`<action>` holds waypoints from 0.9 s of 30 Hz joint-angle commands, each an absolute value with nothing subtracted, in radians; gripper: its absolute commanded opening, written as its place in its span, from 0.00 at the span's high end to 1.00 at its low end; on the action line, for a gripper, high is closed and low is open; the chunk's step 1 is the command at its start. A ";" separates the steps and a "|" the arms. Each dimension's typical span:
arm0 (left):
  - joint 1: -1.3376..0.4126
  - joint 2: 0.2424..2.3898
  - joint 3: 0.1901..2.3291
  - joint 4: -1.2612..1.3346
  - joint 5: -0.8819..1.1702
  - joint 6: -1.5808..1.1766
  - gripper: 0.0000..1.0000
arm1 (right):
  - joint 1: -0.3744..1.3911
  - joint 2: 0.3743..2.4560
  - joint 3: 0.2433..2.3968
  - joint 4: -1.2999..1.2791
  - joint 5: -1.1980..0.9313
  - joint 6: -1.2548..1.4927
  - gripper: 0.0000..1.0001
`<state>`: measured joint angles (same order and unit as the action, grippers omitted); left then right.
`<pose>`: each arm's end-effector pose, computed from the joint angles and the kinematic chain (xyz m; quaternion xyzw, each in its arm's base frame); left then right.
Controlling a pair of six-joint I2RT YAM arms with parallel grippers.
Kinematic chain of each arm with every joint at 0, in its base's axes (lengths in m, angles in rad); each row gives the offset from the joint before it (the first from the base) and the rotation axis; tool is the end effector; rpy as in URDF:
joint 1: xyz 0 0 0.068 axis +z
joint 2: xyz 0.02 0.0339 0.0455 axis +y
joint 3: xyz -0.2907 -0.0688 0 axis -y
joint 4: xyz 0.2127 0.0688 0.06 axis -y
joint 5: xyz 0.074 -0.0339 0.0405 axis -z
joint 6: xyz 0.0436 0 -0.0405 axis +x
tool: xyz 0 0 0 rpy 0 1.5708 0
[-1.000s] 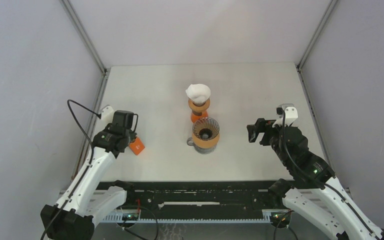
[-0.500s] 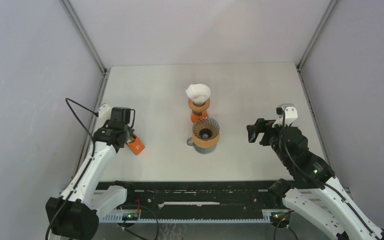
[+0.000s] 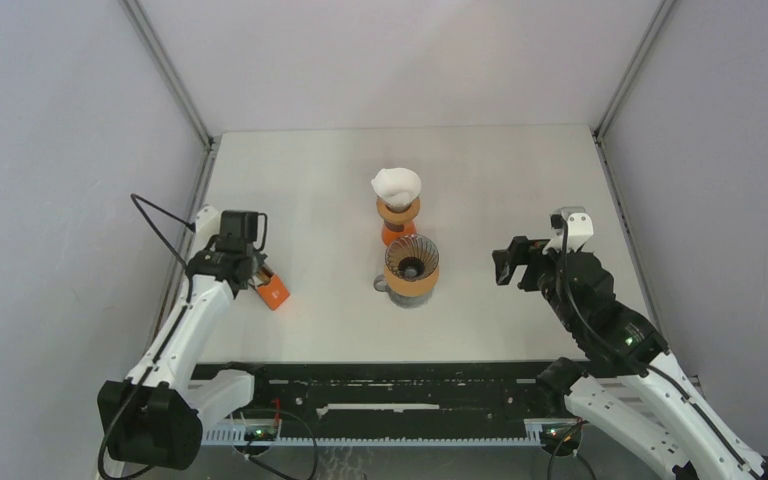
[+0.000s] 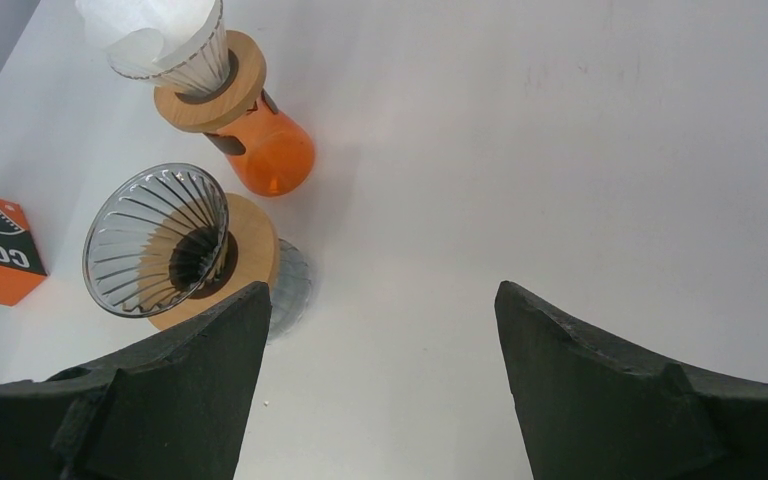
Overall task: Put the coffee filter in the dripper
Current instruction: Adjust the coffee filter holder at the center of the board.
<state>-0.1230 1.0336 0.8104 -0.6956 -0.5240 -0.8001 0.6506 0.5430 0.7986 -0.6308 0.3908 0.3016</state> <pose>0.1612 0.0021 0.2859 -0.3821 0.8355 0.0819 0.3862 0.0642 0.0280 0.3336 -0.0332 0.8175 0.1104 0.5643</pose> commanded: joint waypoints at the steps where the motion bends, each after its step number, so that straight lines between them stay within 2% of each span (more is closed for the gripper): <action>1: -0.111 1.045 0.838 -0.663 -0.520 -0.775 0.78 | 0.657 0.550 0.796 -0.601 0.393 0.320 0.10; 27: -0.112 1.024 0.843 -0.731 -0.546 -0.781 0.83 | 0.657 0.545 0.795 -0.599 0.392 0.319 0.10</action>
